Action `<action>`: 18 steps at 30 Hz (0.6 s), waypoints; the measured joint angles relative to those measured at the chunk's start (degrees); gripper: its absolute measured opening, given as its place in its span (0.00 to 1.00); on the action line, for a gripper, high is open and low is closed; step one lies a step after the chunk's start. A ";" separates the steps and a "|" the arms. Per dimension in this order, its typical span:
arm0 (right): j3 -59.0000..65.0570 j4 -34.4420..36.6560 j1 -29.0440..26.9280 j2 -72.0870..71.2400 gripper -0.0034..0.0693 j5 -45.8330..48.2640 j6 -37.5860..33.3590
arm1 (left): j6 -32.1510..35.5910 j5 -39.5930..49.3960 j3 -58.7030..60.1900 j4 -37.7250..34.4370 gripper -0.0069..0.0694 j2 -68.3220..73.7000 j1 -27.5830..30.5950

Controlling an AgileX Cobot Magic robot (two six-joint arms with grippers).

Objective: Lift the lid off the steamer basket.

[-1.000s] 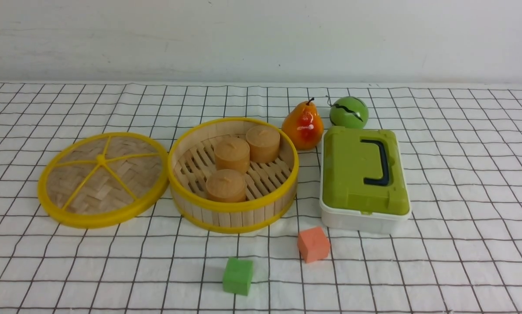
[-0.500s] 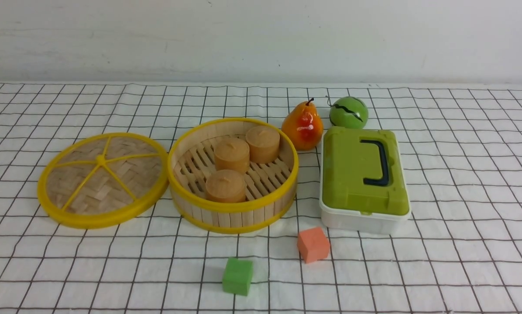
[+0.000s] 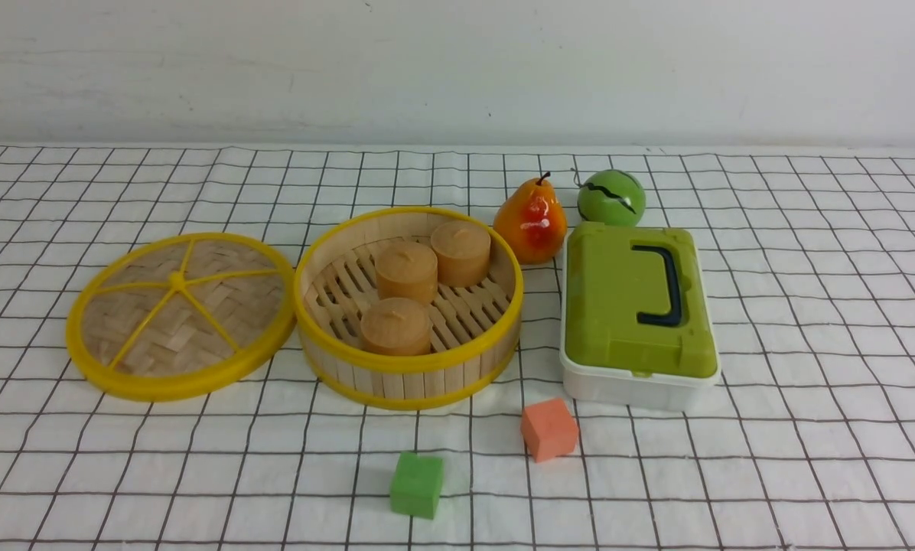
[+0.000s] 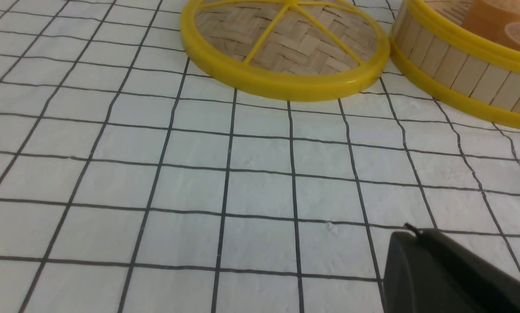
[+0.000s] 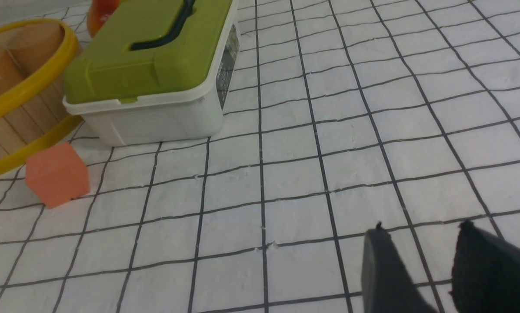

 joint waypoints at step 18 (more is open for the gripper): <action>0.00 0.00 0.00 0.00 0.38 0.00 0.00 | 0.00 0.00 0.00 0.00 0.10 0.00 0.00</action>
